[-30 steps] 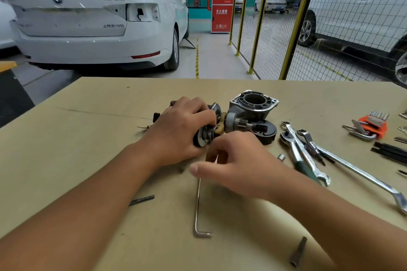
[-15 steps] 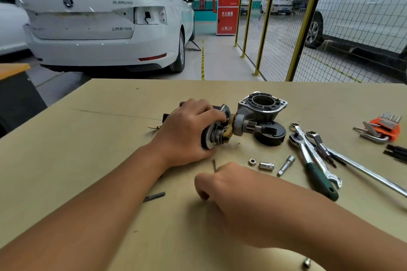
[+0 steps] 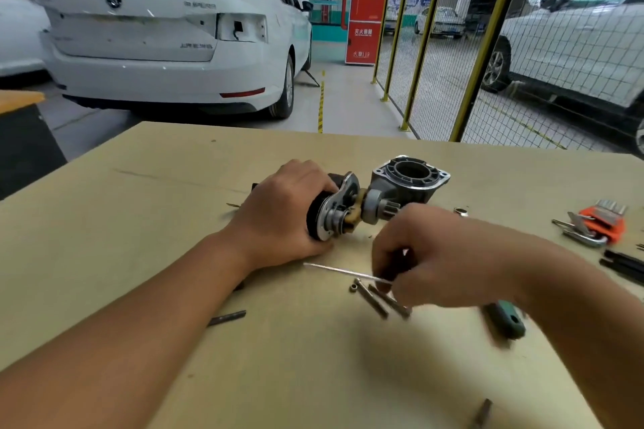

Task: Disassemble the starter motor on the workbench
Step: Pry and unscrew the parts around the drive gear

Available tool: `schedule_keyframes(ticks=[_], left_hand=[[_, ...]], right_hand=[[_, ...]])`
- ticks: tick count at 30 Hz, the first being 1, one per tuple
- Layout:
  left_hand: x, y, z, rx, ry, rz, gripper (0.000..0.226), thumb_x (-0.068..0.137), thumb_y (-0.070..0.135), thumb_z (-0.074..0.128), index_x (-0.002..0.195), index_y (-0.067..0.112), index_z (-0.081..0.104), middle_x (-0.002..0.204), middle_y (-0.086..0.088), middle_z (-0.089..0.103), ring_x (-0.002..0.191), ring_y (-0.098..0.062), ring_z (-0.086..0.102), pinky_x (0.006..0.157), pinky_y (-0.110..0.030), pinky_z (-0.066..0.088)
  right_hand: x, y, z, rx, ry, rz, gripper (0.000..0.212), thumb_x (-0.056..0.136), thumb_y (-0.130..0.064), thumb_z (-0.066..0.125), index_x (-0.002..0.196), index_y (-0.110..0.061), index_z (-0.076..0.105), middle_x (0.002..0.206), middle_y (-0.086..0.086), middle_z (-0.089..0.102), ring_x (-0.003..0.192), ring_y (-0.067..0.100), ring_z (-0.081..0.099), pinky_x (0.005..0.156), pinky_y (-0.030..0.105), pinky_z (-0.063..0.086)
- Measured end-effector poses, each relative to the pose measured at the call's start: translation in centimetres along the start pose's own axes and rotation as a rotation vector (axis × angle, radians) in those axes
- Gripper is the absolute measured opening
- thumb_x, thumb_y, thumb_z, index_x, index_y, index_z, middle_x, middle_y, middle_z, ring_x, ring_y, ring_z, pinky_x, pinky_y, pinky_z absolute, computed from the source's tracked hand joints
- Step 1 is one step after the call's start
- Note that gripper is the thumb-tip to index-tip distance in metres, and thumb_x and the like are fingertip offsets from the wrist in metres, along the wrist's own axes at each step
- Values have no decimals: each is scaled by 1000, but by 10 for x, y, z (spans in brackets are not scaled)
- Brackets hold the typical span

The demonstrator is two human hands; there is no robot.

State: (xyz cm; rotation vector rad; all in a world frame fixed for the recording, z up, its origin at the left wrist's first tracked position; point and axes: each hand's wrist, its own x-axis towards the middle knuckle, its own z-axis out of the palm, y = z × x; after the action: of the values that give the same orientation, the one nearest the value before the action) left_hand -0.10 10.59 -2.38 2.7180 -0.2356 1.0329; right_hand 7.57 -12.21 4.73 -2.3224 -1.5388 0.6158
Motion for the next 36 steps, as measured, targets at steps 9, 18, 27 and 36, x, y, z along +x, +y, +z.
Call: schedule_keyframes(ticks=[9,18,27,36], left_hand=[[2,-4,-9,-84,-124,-5,59,60,49,92,100,15,65,98,3,62,90,-23,57,79,-45,50],[10,8,-6,-181,-56,-161,26,72,45,58,68,20,63,71,10,55,72,-18,53,63,-40,47],[17,4,-13,-344,-146,-396,9,76,29,87,73,28,79,78,12,63,71,-3,59,64,-21,44],[15,5,-7,-428,-100,-432,6,71,27,83,71,24,78,76,20,61,66,1,56,60,-10,36]], right_hand=[[29,34,11,1124,473,-22,6,88,1,70,90,3,64,71,19,66,62,31,70,56,34,60],[50,25,44,620,616,11,18,96,-18,69,79,-14,66,55,8,68,44,24,66,42,27,51],[55,17,37,335,541,30,20,99,-22,64,81,-14,62,49,-5,62,34,10,55,37,18,39],[53,14,28,382,459,-44,14,98,-15,64,84,-18,64,57,6,70,47,22,69,43,38,56]])
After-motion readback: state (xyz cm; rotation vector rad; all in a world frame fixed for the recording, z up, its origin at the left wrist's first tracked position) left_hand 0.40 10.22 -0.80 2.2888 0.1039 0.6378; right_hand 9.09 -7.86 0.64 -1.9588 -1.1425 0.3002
